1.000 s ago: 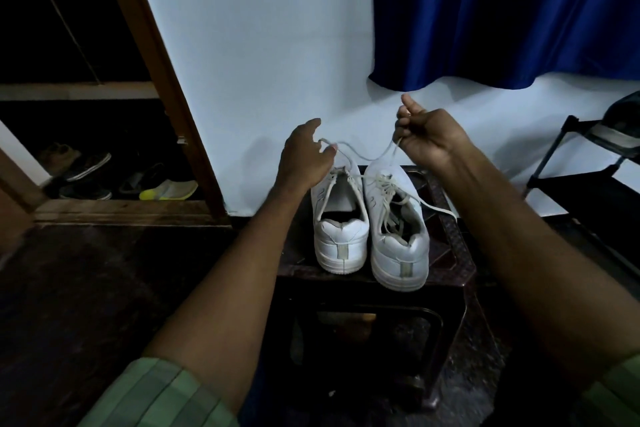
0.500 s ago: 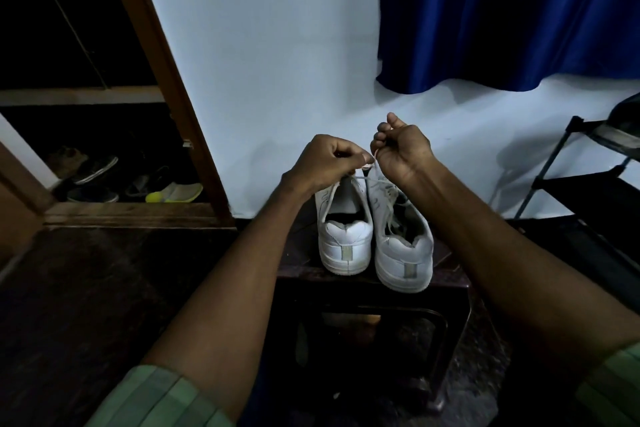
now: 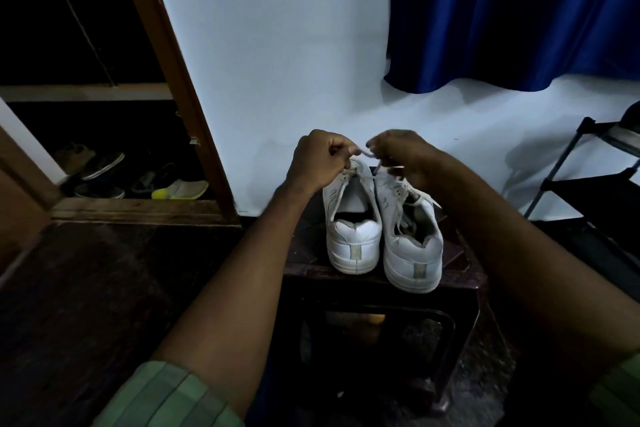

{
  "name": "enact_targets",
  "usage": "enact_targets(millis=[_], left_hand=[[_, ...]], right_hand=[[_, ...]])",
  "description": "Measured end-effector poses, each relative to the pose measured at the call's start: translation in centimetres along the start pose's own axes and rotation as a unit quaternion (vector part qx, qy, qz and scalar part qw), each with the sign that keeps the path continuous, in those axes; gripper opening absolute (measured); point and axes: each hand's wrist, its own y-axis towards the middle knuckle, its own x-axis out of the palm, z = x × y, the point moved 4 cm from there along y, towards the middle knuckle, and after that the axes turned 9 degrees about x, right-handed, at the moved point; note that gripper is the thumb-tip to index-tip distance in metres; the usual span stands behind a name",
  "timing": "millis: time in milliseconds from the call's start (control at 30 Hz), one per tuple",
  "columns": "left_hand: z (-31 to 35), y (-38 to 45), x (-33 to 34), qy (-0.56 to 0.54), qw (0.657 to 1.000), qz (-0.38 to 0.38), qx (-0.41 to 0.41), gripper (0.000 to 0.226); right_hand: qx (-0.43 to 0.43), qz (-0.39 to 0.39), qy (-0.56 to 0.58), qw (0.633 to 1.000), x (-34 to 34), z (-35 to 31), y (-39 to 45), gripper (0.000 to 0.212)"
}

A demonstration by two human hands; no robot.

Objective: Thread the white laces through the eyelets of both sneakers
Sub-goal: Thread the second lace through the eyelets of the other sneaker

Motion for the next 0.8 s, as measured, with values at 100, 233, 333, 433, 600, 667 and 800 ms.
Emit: enact_targets(millis=[100,233,333,433,600,667,800], left_hand=[[-0.9,0.0,-0.1,0.085,0.996,0.013,0.006,0.006],[-0.6,0.0,-0.1,0.085,0.995,0.054,-0.002,0.008],[0.0,0.0,-0.2,0.072,0.994,0.077,-0.009,0.011],[-0.2,0.1,-0.2,0.051,0.994,0.089,-0.022,0.013],[-1.2,-0.1,-0.1,0.058,0.996,-0.005,-0.069,0.038],[-1.4,-0.5,0.8,0.033,0.983,-0.136,-0.122,0.073],[-1.4,-1.3,1.2,0.118,0.953,-0.223,-0.169,0.084]], right_hand=[[-0.077,0.124,-0.208,0.967,-0.4,0.5,0.3,0.027],[-0.248,0.1,-0.236,0.934,1.3,-1.0,-1.1,0.027],[-0.237,0.019,-0.18,0.955,2.6,-0.9,-1.9,0.015],[-0.252,0.037,-0.184,0.949,2.7,-0.7,-1.8,0.024],[-0.239,0.037,-0.214,0.946,1.8,-0.3,-1.3,0.014],[-0.226,0.046,-0.247,0.941,1.5,0.2,-0.8,0.008],[-0.21,0.019,-0.245,0.946,1.5,0.6,-0.8,0.004]])
